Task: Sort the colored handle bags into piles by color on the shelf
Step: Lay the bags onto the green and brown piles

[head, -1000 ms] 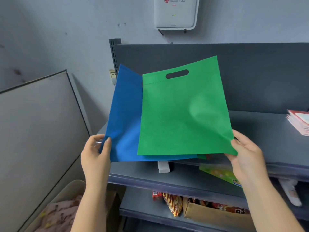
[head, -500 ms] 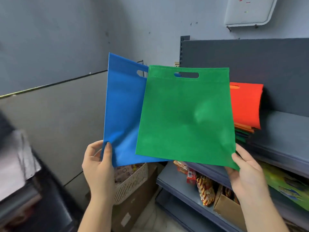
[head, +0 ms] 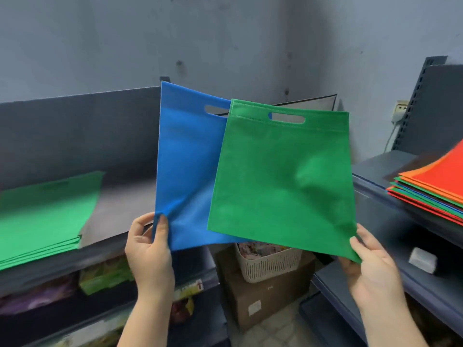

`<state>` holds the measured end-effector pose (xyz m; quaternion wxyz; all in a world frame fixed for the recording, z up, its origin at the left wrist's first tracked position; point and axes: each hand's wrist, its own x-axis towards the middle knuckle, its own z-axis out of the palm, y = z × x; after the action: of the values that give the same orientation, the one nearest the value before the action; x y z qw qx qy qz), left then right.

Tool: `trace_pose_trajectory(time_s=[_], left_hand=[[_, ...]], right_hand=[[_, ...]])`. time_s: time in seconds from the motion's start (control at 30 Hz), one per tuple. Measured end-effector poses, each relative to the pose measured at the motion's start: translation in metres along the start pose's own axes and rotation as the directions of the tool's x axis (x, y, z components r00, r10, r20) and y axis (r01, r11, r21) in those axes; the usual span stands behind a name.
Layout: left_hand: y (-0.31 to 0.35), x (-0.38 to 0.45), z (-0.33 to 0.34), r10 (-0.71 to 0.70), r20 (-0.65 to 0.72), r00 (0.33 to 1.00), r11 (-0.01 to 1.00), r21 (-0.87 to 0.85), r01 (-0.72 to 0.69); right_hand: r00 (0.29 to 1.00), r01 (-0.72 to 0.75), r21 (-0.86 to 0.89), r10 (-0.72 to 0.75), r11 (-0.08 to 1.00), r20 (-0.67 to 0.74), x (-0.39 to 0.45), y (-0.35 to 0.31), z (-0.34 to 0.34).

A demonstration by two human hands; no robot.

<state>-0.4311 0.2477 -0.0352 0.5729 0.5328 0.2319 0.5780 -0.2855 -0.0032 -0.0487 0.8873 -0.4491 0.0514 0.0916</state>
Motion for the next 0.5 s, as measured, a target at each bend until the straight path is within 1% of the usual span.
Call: trace_pose_trajectory(time_s=[0.07, 0.23, 0.4, 0.5], left_hand=[[0.007, 0.011, -0.022, 0.006, -0.069, 0.998, 1.0, -0.011, -0.007], [0.022, 0.038, -0.082, 0.035, -0.179, 0.983, 0.999, -0.022, -0.039], [0.04, 0.067, -0.152, 0.106, -0.31, 0.945, 0.994, 0.032, -0.101], [0.053, 0.083, -0.194, 0.136, -0.353, 0.926, 0.99, 0.072, -0.118]], right_hand=[[0.998, -0.031, 0.01, 0.03, 0.999, 0.05, -0.003, 0.012, 0.019], [0.984, -0.086, 0.007, 0.083, 0.996, 0.161, -0.017, 0.047, 0.075], [0.947, -0.152, -0.018, 0.151, 0.988, 0.282, -0.046, 0.093, 0.139], [0.918, -0.213, -0.023, 0.208, 0.977, 0.338, -0.07, 0.117, 0.175]])
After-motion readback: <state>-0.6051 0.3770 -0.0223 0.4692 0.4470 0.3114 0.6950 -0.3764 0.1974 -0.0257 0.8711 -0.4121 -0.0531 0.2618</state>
